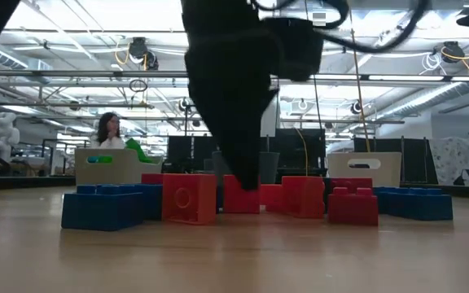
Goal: Sort blocks by size
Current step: Put the small orange 4 stud game piece into the white bin
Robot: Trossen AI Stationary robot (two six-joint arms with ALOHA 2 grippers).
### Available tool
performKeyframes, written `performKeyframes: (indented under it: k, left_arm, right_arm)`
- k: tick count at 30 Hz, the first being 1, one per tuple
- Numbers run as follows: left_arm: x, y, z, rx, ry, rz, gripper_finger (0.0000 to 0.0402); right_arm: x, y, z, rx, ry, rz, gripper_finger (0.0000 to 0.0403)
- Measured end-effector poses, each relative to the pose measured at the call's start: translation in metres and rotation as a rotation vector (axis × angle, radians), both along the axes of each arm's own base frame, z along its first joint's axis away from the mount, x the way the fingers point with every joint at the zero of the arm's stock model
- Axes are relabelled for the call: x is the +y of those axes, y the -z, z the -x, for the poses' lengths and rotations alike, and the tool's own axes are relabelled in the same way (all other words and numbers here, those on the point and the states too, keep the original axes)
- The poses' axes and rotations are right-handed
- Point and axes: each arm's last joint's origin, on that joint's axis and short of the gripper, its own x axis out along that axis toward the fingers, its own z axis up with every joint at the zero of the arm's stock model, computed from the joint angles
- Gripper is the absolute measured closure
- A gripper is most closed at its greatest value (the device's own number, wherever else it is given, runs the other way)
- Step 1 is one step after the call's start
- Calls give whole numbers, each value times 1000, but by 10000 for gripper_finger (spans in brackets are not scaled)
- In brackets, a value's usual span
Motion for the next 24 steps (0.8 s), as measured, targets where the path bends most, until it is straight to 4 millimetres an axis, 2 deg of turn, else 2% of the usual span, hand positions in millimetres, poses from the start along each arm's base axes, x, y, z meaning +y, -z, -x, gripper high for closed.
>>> performKeyframes:
  k: [3, 4, 6, 10, 13, 15, 19, 21, 24]
  left_arm:
    - [2, 18, 0, 80, 0, 12, 147]
    - [3, 17, -1, 77, 1, 12, 161]
    - [6, 19, -2, 75, -9, 4, 201]
    - [10, 17, -5, 63, -20, 11, 307]
    - [16, 11, -8, 60, -4, 47, 304]
    - [21, 0, -11, 43, -12, 94, 304]
    - [36, -39, -14, -27, -42, 137, 304]
    - [52, -65, -16, -99, -79, 128, 304]
    - [87, -105, -23, -285, -172, 56, 304]
  right_arm:
    - [0, -2, 0, -20, 1, -3, 165]
    - [0, -2, 0, -22, 1, -3, 165]
    - [0, -2, 0, -22, 2, -3, 165]
    - [0, -2, 0, -22, 3, -3, 165]
    - [0, -2, 0, -18, 6, -2, 165]
    - [0, -1, 0, -15, 6, -1, 165]
    - [0, -1, 0, -10, 6, -2, 165]
    - [0, -1, 0, -9, 7, -3, 165]
    - [0, -1, 0, -9, 7, -4, 165]
